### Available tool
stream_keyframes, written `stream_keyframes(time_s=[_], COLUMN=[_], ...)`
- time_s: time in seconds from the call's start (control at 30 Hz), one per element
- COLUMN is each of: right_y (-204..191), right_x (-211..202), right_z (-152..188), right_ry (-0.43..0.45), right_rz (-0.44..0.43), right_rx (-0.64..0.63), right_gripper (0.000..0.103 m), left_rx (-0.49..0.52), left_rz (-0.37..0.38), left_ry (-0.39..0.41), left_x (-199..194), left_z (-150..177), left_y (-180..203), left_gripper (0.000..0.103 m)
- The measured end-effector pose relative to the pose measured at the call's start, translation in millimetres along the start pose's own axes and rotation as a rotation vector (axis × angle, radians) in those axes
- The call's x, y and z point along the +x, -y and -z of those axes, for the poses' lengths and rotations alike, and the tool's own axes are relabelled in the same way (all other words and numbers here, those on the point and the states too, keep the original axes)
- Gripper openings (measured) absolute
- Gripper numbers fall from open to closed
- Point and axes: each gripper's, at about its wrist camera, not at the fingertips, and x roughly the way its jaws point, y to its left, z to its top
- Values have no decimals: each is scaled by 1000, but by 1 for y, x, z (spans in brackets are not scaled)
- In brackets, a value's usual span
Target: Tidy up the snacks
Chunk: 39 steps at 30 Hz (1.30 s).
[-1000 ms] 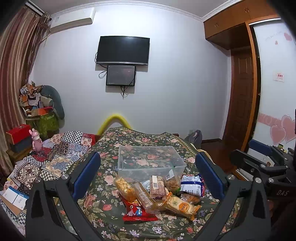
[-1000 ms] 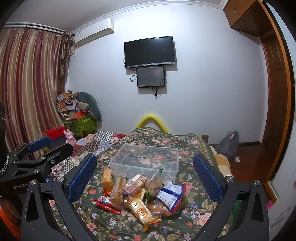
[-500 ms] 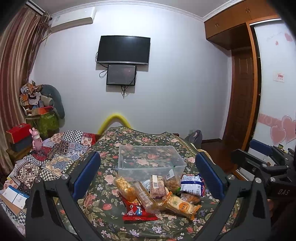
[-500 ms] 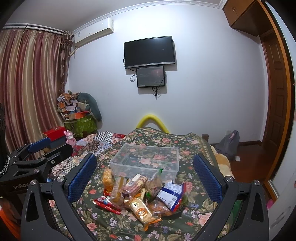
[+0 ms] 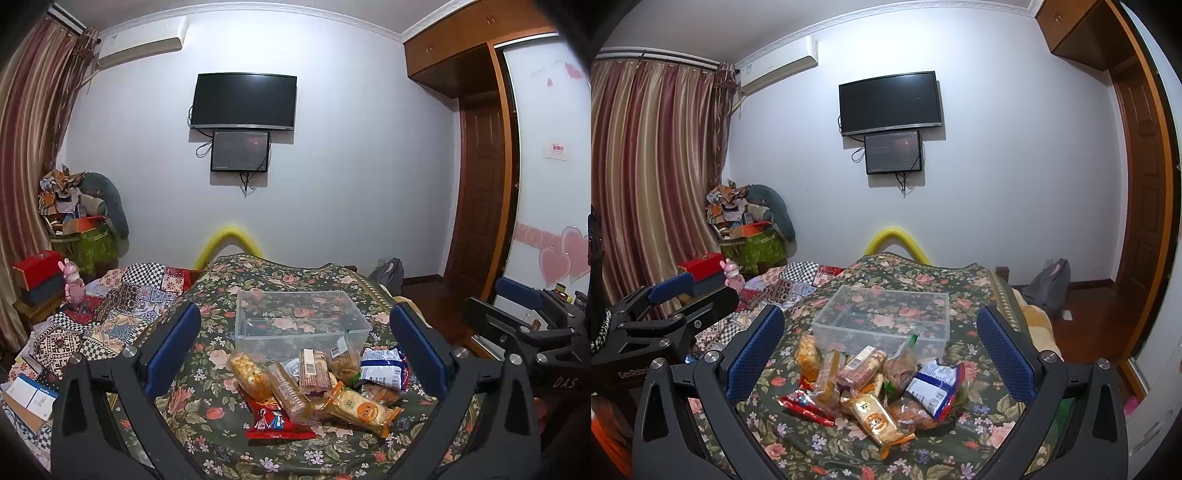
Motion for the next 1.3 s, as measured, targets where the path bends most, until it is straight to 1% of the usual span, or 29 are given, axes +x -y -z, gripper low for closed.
stream_keyframes(time_s=[0.67,0.9,1.0,1.1,1.17,1.23,1.3], right_y=[-1,3,6,12,15,18,24], right_x=[0,9,15,25,31,38,48], right_z=[2,6,10,16,20,24,31], right_ry=[0,-17,-34,-66,-85,-112,-146], right_rz=[-5,7,17,17,18,24,34], right_rx=[6,11,14,30,38,37,39], right_gripper=[103,103,103,102,98,95,94], left_rx=[11,24,33,33,29,26,21], left_rz=[3,10,5,11,8,6,2], left_ry=[-4,-15,-34,-71,-102,-140,-180], left_x=[0,8,17,30,40,52,64], left_z=[0,4,8,14,20,27,34], left_y=[1,3,2,-1,-5,-10,-14], left_gripper=[103,103,103,103,100,94,89])
